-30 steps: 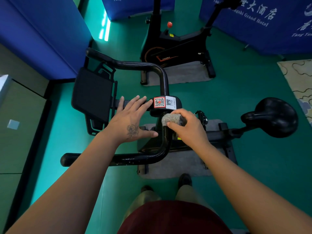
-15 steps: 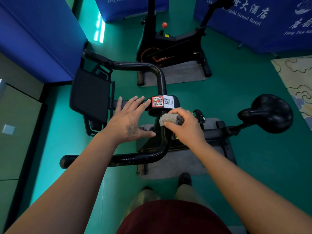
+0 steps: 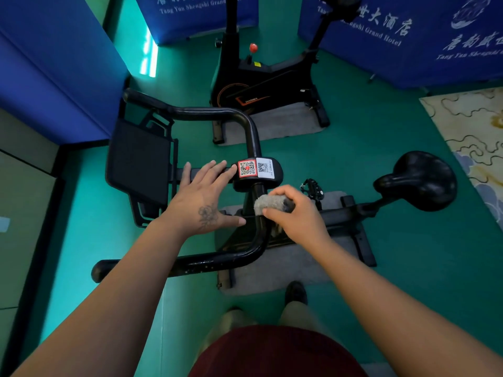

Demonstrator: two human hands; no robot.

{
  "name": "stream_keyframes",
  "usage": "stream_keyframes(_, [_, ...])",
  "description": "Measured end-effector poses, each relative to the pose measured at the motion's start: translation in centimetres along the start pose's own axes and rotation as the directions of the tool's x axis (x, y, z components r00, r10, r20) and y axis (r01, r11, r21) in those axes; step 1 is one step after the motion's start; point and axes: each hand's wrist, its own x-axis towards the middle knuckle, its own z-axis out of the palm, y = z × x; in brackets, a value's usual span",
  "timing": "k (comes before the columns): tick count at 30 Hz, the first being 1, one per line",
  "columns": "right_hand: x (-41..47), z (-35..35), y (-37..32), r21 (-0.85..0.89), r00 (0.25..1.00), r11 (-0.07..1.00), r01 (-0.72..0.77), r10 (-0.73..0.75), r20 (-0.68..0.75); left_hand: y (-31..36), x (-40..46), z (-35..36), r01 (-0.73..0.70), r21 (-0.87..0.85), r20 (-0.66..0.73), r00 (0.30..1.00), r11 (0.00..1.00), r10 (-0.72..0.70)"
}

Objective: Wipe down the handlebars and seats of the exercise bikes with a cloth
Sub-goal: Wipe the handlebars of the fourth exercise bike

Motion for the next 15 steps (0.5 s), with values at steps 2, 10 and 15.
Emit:
stream_keyframes(2, [0.7,0.1,-0.4,0.015,1.000,1.000,-0.007,0.007,-0.014,0.0,0.0,-0.1,0.003,0.001,0.000,1.000,1.000,-0.003])
stream_keyframes(10, [-1.3,1.3,0.6,0.059,0.997,0.997,-0.047,0.051,-0.065,0.0,-0.1,-0.2,0.001,0.001,0.019,1.000,1.000,-0.001])
stream_keyframes(15, [-3.8,1.6,1.6,0.122,0.997,0.991,-0.057,0.063,-0.044,0.1,-0.1,-0.4,0.007,-0.013,0.025,1.000,1.000,-0.007])
